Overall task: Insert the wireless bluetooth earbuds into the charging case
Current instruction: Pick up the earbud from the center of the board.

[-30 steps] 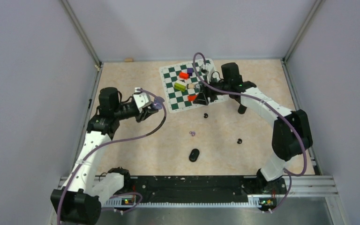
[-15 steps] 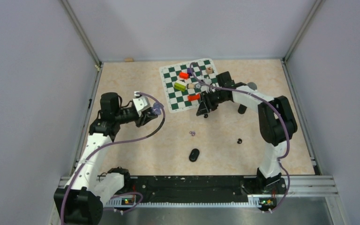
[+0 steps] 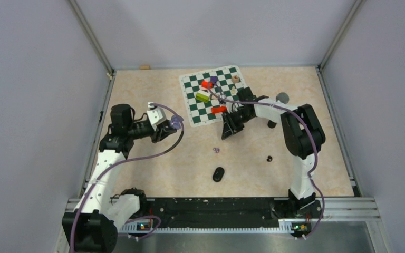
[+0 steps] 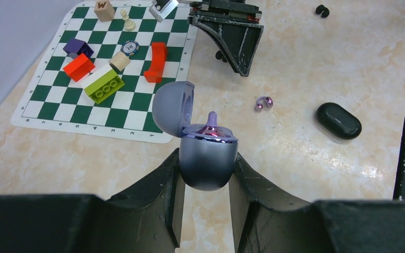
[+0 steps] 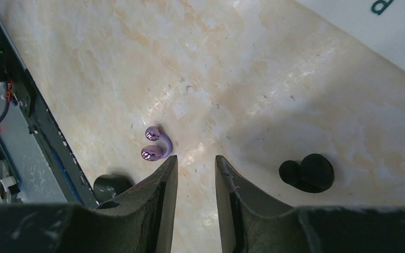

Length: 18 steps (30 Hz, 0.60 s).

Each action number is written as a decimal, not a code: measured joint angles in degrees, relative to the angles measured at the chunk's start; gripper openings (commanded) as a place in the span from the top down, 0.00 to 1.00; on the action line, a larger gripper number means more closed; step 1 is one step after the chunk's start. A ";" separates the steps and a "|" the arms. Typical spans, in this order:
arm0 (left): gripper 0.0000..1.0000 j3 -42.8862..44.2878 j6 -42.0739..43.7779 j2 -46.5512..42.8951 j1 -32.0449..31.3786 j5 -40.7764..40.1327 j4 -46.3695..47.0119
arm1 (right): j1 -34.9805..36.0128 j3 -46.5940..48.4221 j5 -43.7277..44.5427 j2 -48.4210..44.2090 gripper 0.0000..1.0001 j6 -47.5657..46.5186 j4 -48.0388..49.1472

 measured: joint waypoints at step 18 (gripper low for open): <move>1.00 -0.24 -0.87 0.00 0.96 1.95 0.52 | 6.29 -0.74 4.26 0.13 0.67 -3.98 -4.02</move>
